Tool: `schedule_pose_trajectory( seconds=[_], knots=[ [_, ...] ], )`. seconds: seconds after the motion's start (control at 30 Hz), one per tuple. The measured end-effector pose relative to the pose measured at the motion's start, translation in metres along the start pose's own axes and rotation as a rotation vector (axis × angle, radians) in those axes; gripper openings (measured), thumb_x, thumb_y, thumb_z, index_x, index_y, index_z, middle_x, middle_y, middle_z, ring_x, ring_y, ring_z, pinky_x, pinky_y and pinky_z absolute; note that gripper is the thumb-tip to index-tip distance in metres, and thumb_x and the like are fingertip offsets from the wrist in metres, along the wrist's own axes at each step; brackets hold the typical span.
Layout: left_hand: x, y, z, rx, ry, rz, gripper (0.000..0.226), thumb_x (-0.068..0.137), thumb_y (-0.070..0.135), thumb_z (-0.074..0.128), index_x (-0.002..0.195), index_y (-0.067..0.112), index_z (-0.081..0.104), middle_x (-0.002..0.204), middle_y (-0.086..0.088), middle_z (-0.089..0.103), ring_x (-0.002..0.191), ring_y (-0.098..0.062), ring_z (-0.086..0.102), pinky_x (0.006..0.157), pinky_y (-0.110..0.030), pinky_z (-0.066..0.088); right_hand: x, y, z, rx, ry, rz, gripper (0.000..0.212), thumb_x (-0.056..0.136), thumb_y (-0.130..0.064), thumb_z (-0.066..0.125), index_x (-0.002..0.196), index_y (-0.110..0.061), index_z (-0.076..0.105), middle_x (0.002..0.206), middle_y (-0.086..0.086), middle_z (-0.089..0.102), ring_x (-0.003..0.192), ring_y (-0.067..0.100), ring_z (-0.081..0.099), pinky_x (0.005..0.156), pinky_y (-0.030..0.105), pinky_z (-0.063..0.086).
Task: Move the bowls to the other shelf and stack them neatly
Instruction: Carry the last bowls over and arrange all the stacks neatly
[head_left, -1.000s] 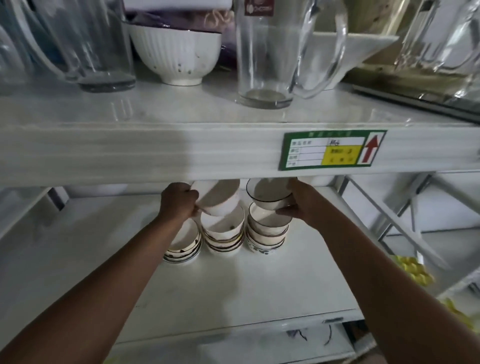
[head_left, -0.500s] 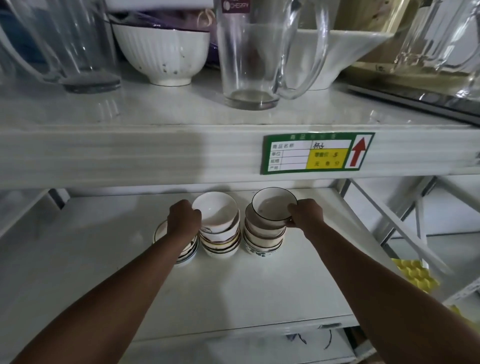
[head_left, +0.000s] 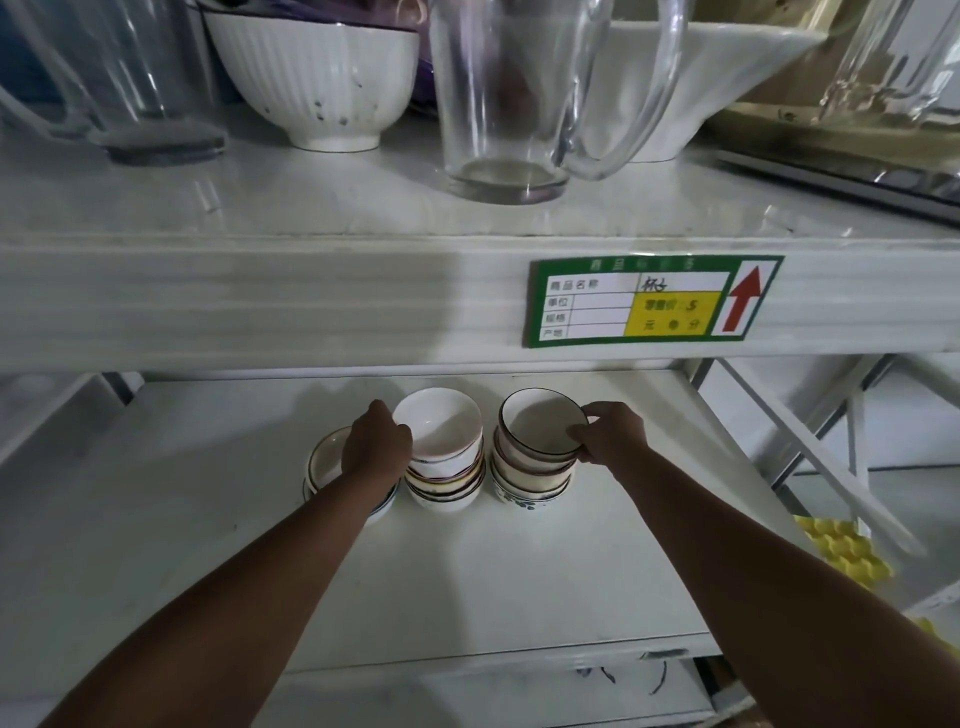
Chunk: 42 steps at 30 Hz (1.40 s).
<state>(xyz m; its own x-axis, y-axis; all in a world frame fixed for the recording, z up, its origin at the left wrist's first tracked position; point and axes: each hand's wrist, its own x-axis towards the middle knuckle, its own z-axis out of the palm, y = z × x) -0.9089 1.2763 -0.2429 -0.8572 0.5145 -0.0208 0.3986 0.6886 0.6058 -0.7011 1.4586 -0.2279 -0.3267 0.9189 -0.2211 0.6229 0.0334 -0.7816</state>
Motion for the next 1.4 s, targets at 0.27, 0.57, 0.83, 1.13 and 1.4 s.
schedule_pose_trajectory(
  seconds=[0.27,0.57,0.83,1.13,1.4],
  knots=[
    [0.006,-0.004,0.008,-0.033,0.02,0.051,0.03,0.087,0.008,0.048,0.115,-0.001,0.053,0.12,-0.024,0.058,0.111,-0.041,0.053,0.084,-0.037,0.041,-0.004,0.003,0.006,-0.097,0.047,-0.071,0.034,0.076,-0.012,0.063,0.108,-0.02,0.073,0.071,0.003,0.067,0.05,0.019,0.063,0.059,0.025,0.054],
    [0.019,-0.077,-0.029,0.093,0.142,0.062,0.035,0.094,0.034,0.051,0.125,0.02,0.061,0.123,-0.018,0.06,0.115,-0.04,0.052,0.099,-0.039,0.039,-0.02,-0.003,0.017,-0.188,0.311,-0.256,0.036,0.091,-0.03,0.056,0.125,-0.024,0.064,0.123,0.006,0.054,0.103,0.027,0.061,0.076,0.032,0.044],
    [0.007,-0.118,-0.035,0.007,-0.202,0.172,0.119,0.049,0.075,0.059,0.148,0.016,0.032,0.154,-0.007,0.032,0.14,-0.025,0.032,0.114,-0.036,0.028,-0.045,-0.034,0.074,-0.339,0.11,-0.75,0.057,0.082,-0.046,0.057,0.131,-0.018,0.065,0.126,0.01,0.06,0.117,0.032,0.058,0.096,0.042,0.049],
    [0.022,-0.118,-0.028,0.047,-0.288,0.26,0.118,0.058,0.046,0.088,0.152,0.025,0.02,0.156,0.0,0.018,0.141,-0.025,0.027,0.111,-0.031,0.027,-0.046,-0.025,0.109,-0.636,-0.13,-0.905,0.065,0.078,-0.071,0.048,0.127,-0.033,0.067,0.149,-0.005,0.05,0.138,0.017,0.045,0.115,0.038,0.03],
    [0.036,-0.101,-0.032,0.152,-0.368,0.409,0.102,0.046,0.061,0.074,0.14,0.033,0.045,0.151,0.006,0.032,0.139,-0.016,0.032,0.111,-0.026,0.029,-0.047,-0.02,0.108,-0.544,-0.115,-0.9,0.063,0.075,-0.069,0.043,0.116,-0.031,0.072,0.142,-0.005,0.056,0.131,0.017,0.05,0.113,0.038,0.032]
  ],
)
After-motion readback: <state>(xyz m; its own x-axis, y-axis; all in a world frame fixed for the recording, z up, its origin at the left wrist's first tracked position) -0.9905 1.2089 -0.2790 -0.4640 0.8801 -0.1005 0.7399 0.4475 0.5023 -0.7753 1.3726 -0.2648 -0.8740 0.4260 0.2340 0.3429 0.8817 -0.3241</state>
